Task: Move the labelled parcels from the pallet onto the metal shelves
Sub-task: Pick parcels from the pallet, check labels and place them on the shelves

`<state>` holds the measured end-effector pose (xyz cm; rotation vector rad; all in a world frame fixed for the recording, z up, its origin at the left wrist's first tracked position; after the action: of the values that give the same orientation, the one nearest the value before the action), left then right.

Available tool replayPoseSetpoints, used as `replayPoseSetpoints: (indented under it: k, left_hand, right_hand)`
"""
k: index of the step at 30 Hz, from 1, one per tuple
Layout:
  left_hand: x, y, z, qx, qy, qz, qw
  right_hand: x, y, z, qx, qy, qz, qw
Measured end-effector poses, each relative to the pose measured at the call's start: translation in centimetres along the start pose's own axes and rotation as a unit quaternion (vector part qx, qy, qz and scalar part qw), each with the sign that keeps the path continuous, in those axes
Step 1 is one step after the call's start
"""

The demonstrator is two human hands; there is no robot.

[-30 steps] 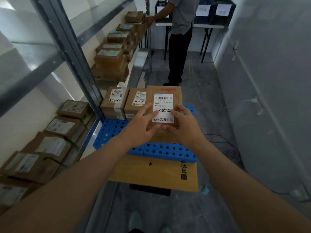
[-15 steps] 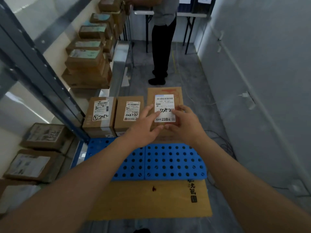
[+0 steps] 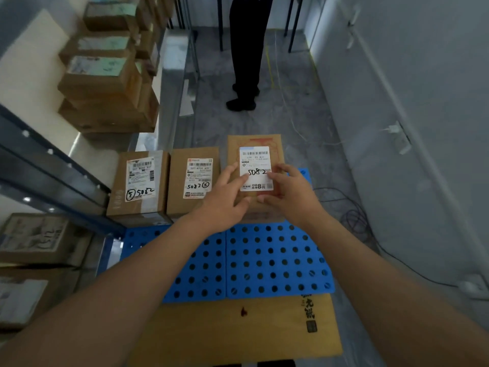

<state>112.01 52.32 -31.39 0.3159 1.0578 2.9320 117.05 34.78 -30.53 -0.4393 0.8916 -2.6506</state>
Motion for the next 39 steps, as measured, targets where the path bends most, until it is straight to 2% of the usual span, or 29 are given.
replayPoseSetpoints:
  k: [9,19,29,33,39]
  left_hand:
    - [-2.3,-2.5,-3.8,0.022,-0.019,0.054,0.998]
    - [-3.7,-3.7,-5.4,-0.026,-0.029,0.071,0.997]
    - [-1.7,-3.9,-4.3,-0.089,0.051,0.01,0.995]
    - [-1.4,-5.0,-3.6,-0.125,0.069,0.03,0.989]
    - [-1.2,-6.0,-3.5,-0.168,0.044,0.073,0.982]
  right_hand:
    - [-3.6,3.5,-3.0,-0.012,-0.019,0.004,1.0]
    - [-4.7,4.9,-4.5,-0.039,-0.012,0.004,0.999]
    - [-4.9,4.9,-5.5,-0.051,-0.007,0.009,0.999]
    - [-4.8,4.6,-6.2,-0.069,-0.004,-0.002,0.998]
    - [-4.8,4.6,-7.1,-0.062,-0.003,-0.002,0.998]
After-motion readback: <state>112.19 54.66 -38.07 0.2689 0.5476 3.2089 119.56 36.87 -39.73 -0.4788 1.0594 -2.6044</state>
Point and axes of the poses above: each hand's wrist, its own x-axis away from the middle knuckle, its own z-axis out of the back of the hand, y = z × x, the point moved 4 cm from there along -x, towards the middle knuckle
